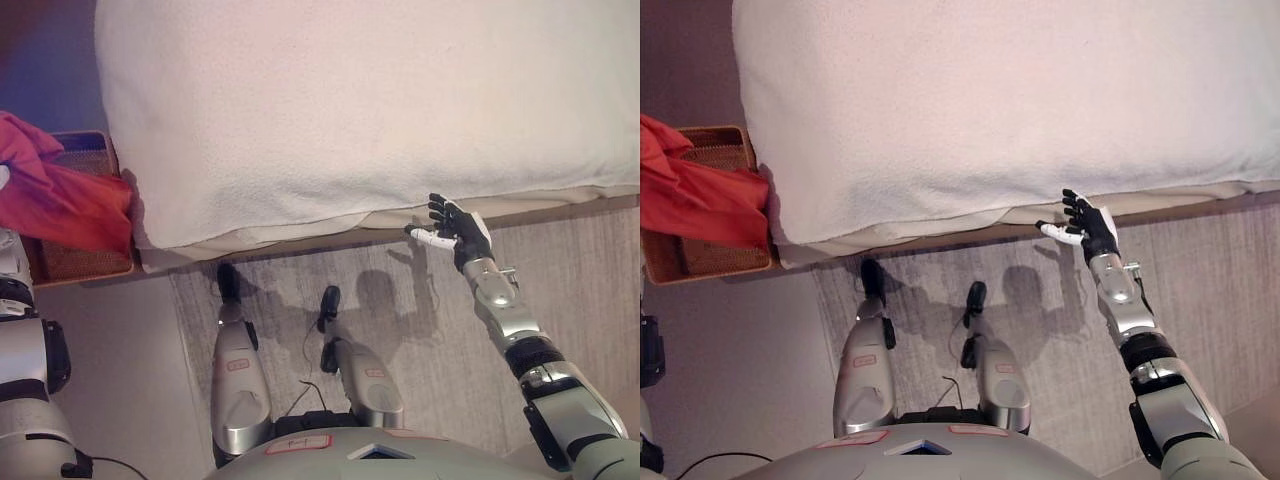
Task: Put the clothes on the bed into the basket.
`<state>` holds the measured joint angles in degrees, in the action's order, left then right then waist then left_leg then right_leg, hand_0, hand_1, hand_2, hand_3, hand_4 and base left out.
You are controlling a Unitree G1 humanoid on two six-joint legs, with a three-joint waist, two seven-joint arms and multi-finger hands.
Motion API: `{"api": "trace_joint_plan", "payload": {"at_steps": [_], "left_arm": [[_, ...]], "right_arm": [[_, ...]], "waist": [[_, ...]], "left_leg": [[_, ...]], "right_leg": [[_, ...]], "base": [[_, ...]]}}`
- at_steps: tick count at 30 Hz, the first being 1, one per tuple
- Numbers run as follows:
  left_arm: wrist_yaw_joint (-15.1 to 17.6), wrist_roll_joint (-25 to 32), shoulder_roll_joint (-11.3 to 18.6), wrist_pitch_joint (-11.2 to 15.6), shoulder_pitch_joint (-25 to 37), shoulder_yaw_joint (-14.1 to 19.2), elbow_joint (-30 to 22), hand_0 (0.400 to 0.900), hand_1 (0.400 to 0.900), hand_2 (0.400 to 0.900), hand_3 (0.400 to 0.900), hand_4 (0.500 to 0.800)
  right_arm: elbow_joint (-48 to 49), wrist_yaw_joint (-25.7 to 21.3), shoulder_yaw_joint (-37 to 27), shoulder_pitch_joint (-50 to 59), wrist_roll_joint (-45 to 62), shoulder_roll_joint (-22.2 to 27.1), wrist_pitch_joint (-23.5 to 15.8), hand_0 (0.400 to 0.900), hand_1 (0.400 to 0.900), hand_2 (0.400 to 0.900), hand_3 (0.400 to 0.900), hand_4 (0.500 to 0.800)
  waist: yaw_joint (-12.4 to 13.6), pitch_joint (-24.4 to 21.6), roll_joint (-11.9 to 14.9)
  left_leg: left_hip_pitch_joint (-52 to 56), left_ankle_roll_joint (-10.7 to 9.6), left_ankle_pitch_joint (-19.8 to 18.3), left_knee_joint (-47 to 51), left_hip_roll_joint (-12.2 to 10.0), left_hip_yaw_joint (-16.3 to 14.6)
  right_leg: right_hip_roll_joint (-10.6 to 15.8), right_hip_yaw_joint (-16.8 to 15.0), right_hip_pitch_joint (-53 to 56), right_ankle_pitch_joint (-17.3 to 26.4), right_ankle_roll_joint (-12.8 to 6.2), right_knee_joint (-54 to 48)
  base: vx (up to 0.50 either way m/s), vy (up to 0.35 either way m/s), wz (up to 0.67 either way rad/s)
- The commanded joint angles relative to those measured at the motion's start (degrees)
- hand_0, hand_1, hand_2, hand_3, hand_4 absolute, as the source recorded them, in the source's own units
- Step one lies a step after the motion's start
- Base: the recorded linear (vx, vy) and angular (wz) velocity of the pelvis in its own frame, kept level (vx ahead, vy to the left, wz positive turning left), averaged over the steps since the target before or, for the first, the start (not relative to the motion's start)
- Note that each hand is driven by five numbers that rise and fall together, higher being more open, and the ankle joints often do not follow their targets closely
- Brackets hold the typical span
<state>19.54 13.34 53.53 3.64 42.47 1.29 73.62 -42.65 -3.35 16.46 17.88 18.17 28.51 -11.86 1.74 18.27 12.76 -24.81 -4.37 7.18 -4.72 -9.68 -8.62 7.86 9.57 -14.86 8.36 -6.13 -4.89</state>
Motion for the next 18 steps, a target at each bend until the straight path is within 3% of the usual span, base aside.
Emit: {"api": "trace_joint_plan", "payload": {"at_steps": [1, 14, 18], "left_arm": [[2.97, -0.48, 5.23, 4.24, 1.35, -1.62, -1.95, 0.900, 0.900, 0.900, 0.900, 0.800], [2.90, 2.38, 1.00, 6.40, 1.09, -2.55, -10.43, 0.900, 0.900, 0.900, 0.900, 0.800], [1.26, 6.73, -2.20, 8.80, -0.59, -2.94, -17.86, 0.900, 0.900, 0.900, 0.900, 0.800]], "right_arm": [[1.10, -1.62, -4.54, 0.01, 0.11, 2.03, -3.18, 0.900, 0.900, 0.900, 0.900, 0.800], [0.74, -1.74, -5.63, -0.32, -0.23, 1.90, -2.85, 0.900, 0.900, 0.900, 0.900, 0.800], [1.45, -1.83, -6.34, -0.66, -0.09, 1.77, -2.60, 0.900, 0.900, 0.900, 0.900, 0.800]], "waist": [[0.42, -2.51, -0.09], [0.26, -2.68, -1.10], [0.20, -2.65, -1.55]], "left_leg": [[-1.27, -1.55, -3.98, -5.03, -1.34, 6.91], [-0.20, -1.53, -4.05, -4.79, -1.35, 6.90], [0.25, -1.50, -3.98, -4.58, -1.32, 6.74]], "right_leg": [[6.09, 1.41, 5.93, -0.20, -6.92, 4.95], [5.90, 1.36, 6.10, -1.26, -6.53, 5.51], [5.83, 1.25, 6.08, -1.64, -6.39, 5.63]], "base": [[0.00, 0.000, 0.00], [0.00, -0.001, -0.01], [0.00, 0.000, 0.00]]}}
